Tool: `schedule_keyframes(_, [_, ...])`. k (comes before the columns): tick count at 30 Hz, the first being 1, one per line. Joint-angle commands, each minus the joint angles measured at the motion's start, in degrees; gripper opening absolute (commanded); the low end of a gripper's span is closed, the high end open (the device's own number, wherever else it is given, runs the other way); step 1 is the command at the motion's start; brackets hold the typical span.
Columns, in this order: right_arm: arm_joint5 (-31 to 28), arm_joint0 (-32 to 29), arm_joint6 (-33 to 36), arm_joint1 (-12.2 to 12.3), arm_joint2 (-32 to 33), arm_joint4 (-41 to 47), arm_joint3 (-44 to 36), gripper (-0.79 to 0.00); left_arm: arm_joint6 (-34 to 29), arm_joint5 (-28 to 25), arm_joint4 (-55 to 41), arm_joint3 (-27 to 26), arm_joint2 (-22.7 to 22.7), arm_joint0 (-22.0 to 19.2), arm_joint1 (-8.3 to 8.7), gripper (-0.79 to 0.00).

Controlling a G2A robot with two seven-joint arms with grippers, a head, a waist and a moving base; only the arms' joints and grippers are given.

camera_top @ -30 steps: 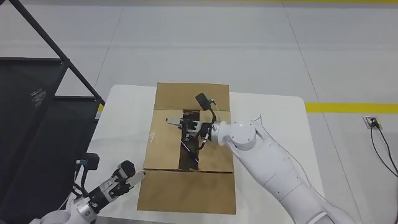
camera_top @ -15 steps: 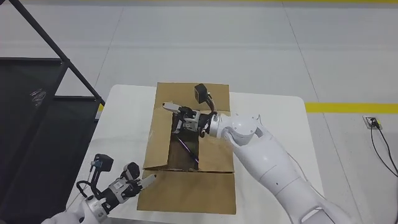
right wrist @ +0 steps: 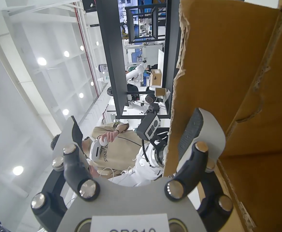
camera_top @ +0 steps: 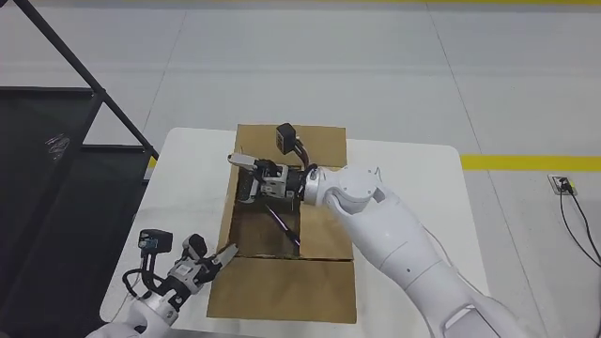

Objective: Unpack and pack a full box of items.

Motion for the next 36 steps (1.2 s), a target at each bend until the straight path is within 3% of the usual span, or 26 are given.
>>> schedule_keyframes(1, [-0.68,0.33,1.54,-0.34,-0.05,0.72,0.92,0.000,0.73,0.46,-0.04,0.17,0.16,-0.10,-0.12,0.000])
schedule_keyframes(10, [-2.87,1.41,2.85,-1.50,-0.12,0.49,3.98,0.000,3.31,0.88,-2.27,0.10,-2.60,1.64,-0.44,0.000])
schedule_keyframes(17, [-5.06,1.07,3.97,-0.96,2.23,0.26,5.77,0.000,4.57,0.21,-4.08,-0.49,-6.66,4.74,-0.53,0.000])
schedule_keyframes(26, [-9.20,-1.99,7.57,1.62,8.27,0.62,3.07,0.000,3.61,0.40,-7.80,1.13,-11.11,5.74,-0.67,0.000])
schedule_keyframes(36, [-11.39,-8.59,11.08,5.31,16.05,-0.78,-6.82,0.000,1.11,2.73,-7.44,6.07,-12.48,4.27,-0.83,0.000])
